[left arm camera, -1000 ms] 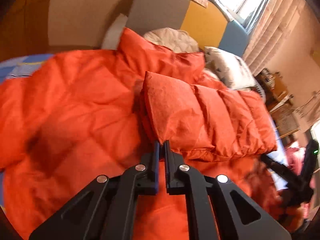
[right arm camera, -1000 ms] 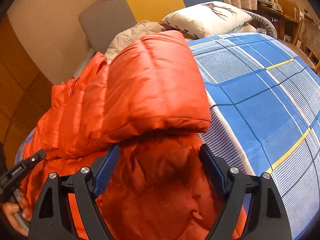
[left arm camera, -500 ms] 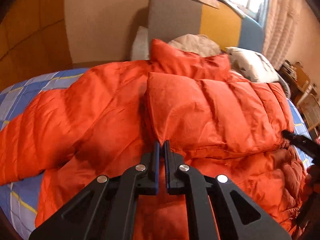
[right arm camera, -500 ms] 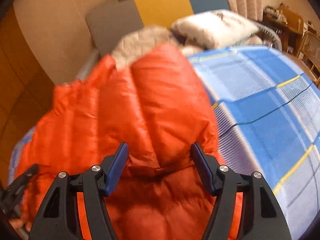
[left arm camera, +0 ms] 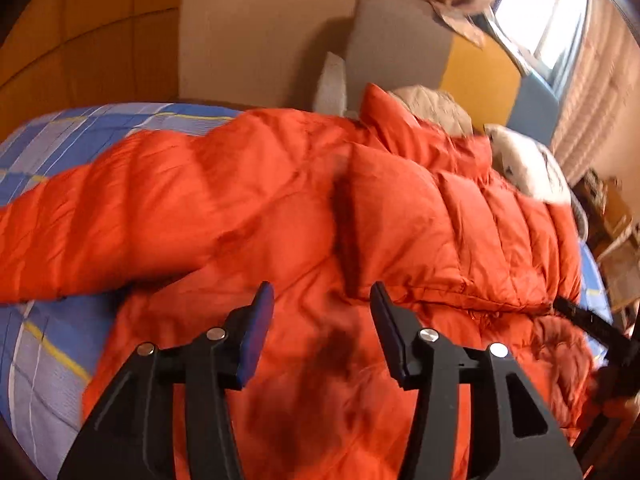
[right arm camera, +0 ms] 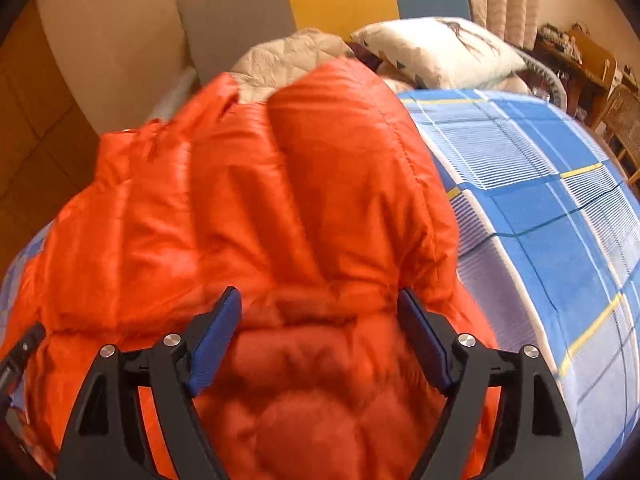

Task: Fold large clothes
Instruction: 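Grasp the other sleeve with the left tool and lift it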

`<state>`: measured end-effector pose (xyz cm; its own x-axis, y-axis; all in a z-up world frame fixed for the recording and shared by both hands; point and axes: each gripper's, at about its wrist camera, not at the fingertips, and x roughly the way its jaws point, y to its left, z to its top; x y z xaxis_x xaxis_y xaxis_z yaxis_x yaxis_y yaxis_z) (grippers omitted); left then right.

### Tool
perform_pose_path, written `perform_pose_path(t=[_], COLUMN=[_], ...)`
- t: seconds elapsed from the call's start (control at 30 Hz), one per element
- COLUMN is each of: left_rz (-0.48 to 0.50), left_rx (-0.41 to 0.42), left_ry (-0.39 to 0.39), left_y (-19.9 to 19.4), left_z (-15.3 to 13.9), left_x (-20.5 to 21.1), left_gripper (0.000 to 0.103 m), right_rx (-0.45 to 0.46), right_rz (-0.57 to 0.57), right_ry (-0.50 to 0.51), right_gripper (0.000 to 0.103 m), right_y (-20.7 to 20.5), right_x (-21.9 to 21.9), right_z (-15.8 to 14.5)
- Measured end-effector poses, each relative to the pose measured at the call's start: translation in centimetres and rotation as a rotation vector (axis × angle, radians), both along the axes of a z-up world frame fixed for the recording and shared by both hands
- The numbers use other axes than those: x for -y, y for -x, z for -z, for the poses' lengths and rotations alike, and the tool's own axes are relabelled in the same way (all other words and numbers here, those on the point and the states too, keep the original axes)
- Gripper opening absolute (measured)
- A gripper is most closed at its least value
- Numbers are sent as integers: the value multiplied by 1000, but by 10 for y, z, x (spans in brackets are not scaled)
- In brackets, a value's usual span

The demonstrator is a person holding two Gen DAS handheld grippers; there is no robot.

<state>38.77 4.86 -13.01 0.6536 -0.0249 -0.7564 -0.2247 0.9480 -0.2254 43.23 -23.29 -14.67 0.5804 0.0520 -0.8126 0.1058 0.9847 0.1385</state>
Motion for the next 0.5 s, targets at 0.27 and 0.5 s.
perform_pose_path(t=[0.27, 0.5], left_rz=[-214, -535], left_rx=[13, -13], left_ry=[78, 184], left_y=[73, 143], left_z=[7, 32], left_x=[-88, -206], left_gripper=[62, 62], right_rx=[5, 22], right_rz=[-98, -175], right_ry=[20, 88], right_gripper=[83, 83], right_y=[53, 87], right_x=[-42, -72], right_z=[0, 3])
